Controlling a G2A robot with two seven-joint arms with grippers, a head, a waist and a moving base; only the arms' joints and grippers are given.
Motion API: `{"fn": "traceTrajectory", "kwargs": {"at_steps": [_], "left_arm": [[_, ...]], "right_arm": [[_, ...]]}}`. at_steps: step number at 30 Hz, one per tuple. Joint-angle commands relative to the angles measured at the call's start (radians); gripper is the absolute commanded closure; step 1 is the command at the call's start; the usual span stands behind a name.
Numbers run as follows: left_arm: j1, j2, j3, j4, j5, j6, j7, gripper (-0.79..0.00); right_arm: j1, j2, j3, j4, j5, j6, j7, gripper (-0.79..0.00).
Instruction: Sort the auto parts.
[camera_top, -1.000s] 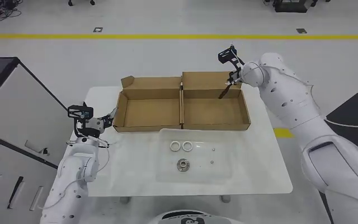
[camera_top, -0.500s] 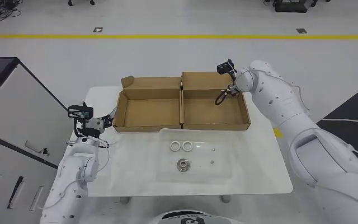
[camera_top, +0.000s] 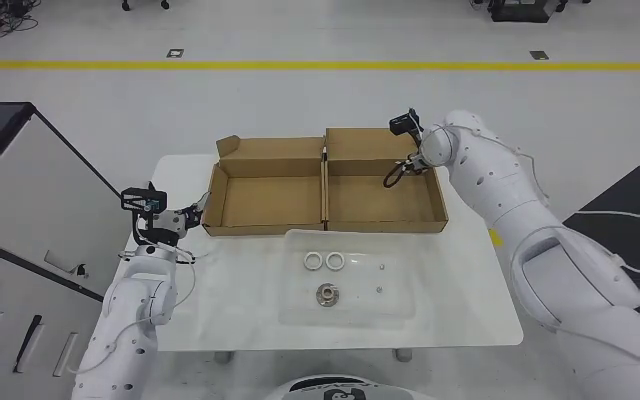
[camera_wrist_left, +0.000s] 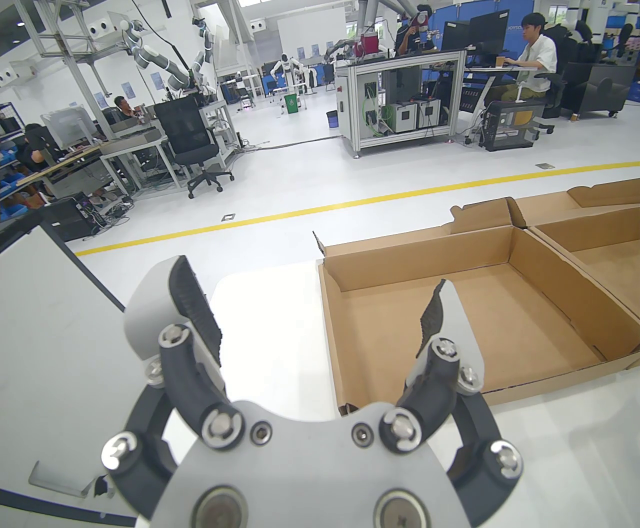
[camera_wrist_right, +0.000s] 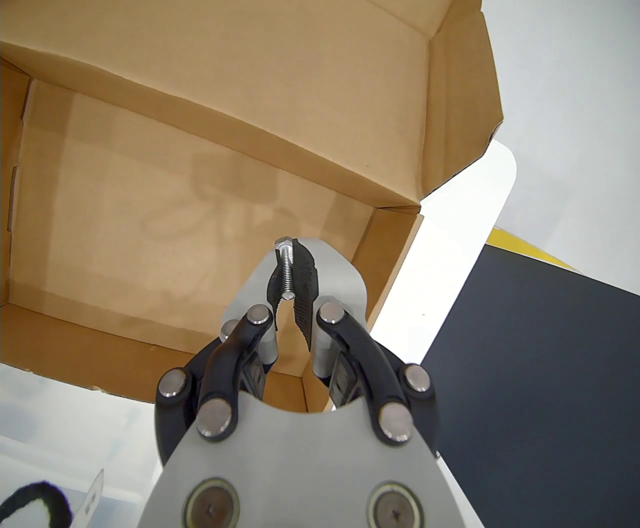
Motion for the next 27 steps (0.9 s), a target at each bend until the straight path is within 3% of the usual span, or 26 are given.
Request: {"fn": "traceTrajectory", "kwargs": {"at_steps": [1, 17, 27], "left_arm": [[0.000, 0.000, 0.000, 0.000, 0.000, 0.000, 0.000, -0.785], [0.000, 0.000, 0.000, 0.000, 0.000, 0.000, 0.000, -0.785], [0.000, 0.000, 0.000, 0.000, 0.000, 0.000, 0.000, -0.785]], "right_arm": [[-0.010, 0.006, 0.010, -0.013, 0.000, -0.004, 0.010, 0.000], [-0.161, 0.092, 0.144, -0.295, -0.084, 0.079, 0.129, 0.000], [-0.223, 0.105, 0.175, -0.330, -0.102, 0.096, 0.160, 0.000]]}}
